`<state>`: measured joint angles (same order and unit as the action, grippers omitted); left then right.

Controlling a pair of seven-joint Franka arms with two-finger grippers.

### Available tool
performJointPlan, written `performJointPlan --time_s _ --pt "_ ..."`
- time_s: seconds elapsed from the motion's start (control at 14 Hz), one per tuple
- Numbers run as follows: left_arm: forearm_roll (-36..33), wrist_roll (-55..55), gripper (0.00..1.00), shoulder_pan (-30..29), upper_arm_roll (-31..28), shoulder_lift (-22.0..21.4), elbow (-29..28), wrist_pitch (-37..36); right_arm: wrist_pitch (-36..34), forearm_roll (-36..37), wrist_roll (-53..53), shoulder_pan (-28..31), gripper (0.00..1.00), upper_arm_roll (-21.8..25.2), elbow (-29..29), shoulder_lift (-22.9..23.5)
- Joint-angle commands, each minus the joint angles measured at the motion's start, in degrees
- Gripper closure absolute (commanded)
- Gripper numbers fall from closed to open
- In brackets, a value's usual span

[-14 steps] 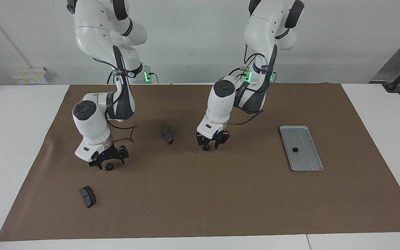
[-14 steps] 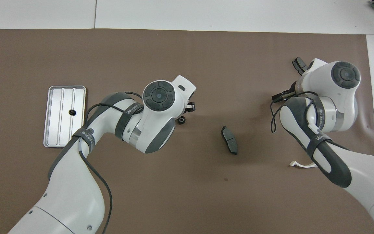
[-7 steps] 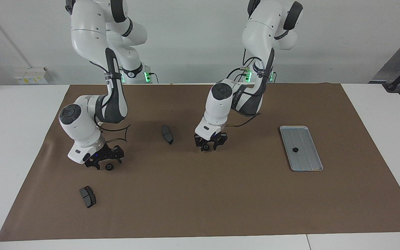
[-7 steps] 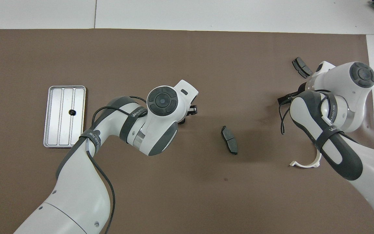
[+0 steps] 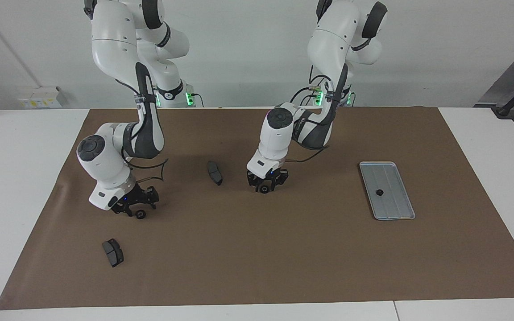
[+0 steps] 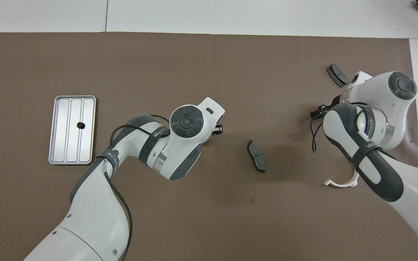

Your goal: Pick bearing gear from pile to tray

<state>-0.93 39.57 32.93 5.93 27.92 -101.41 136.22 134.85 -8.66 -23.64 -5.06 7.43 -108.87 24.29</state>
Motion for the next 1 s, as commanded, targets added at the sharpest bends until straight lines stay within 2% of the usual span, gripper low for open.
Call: performJointPlan --time_s 0.0,0.21,0.43,0.57,0.79,0.93 --pt "-0.6 0.8 0.4 1.3 -1.0 -0.3 -1.1 1.4 -0.6 -1.6 -2.2 0.0 0.33 0.1 -0.9 -1.0" --pt "-0.6 0.8 0.42 1.2 -1.0 -0.2 -1.1 1.5 0.5 -1.7 -1.2 -0.1 0.34 0.0 -0.9 -0.9" --pt "-0.7 0.7 0.5 1.3 -1.1 -0.3 -1.6 1.5 0.8 -1.7 -0.2 -0.1 0.34 0.0 -0.8 -0.7" --pt "-0.7 0.7 0.53 1.3 -1.0 -0.3 -1.6 1.4 3.3 -1.7 -0.5 0.0 0.34 0.0 -0.8 -0.5" --pt "-0.9 0.7 0.65 1.3 -1.0 -0.3 -1.6 1.3 4.6 -1.8 -0.2 -0.1 0.34 0.0 -0.8 -0.1" --pt "-0.9 0.7 0.77 1.3 -1.0 -0.3 -1.6 1.1 4.6 -1.8 -0.2 -0.1 0.34 0.0 -0.8 -0.1"
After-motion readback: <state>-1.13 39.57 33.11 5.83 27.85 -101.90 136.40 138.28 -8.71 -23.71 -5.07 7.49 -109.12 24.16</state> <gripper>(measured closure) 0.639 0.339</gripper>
